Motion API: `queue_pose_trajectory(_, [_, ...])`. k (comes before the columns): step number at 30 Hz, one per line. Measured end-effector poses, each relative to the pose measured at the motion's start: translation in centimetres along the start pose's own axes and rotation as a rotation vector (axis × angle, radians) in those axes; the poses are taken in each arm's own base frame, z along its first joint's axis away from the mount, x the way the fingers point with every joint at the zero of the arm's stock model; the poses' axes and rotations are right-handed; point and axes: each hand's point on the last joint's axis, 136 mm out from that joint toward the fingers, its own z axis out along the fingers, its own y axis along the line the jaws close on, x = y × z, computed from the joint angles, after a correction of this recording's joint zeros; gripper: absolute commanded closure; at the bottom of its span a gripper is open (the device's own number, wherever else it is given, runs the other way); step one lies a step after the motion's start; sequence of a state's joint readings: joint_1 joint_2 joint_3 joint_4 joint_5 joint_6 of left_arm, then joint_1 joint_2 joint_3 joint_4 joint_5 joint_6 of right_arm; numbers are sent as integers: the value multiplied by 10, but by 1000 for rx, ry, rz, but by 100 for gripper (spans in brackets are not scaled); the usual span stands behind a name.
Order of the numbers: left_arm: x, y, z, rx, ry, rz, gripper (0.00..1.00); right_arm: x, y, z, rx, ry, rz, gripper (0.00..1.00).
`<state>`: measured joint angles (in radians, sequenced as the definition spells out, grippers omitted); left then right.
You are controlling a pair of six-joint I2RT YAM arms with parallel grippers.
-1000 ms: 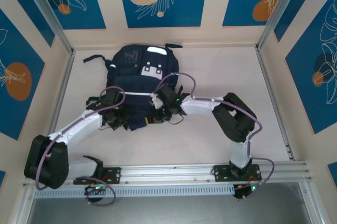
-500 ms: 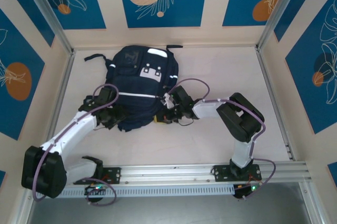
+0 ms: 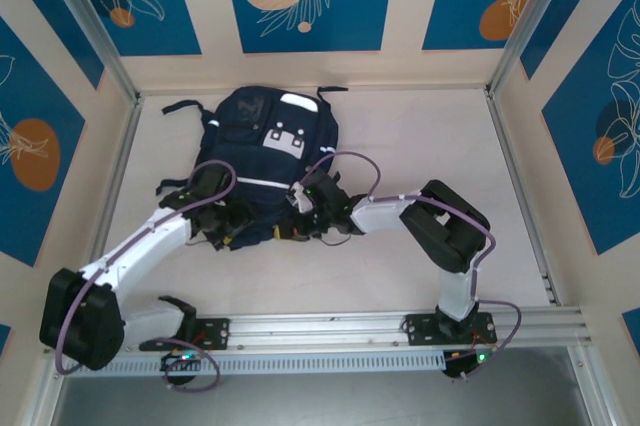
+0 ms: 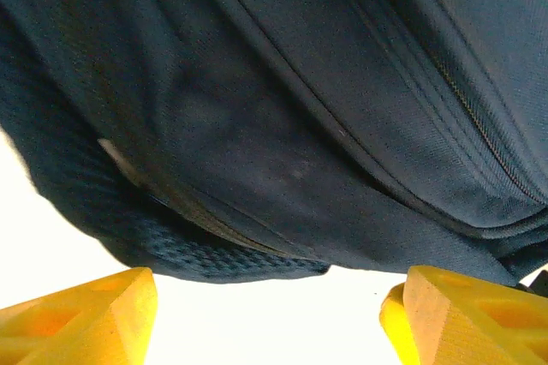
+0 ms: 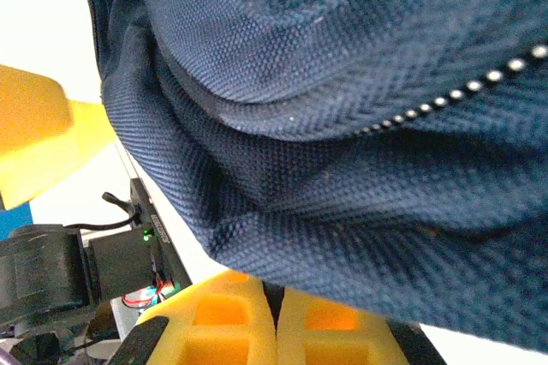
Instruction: Pack the student bag
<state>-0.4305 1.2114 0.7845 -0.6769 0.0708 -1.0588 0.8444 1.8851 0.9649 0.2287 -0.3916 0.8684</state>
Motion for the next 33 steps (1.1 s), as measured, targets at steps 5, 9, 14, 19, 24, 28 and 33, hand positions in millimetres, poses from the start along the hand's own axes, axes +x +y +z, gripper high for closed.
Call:
queue_pose_trajectory(5, [0,-15,7,9,3,-6,29,0,2,6,3,0,-11,100])
queue_pose_trajectory(9, [-5,-18,16,-4,-9,-17,42,0,2,7,7,-4,-14,100])
queue_pose_trajectory(14, [-10,-14,28,-47,-21,-20,72,1,-1,9,25,-6,-18,100])
queue_pose_trajectory(19, [-13,-14,37,-72,-21,-21,100,4,-11,10,90,-7,-48,100])
queue_pose_trajectory(24, [-14,-14,36,-76,-31,2,100,1,-22,4,175,-33,-105,100])
queue_pose_trajectory(28, [-15,-15,30,-65,-44,17,100,-4,-31,-3,213,-55,-130,100])
queue_pose_trajectory(33, [-18,-14,21,-53,-68,27,100,-13,-45,-17,247,-89,-151,100])
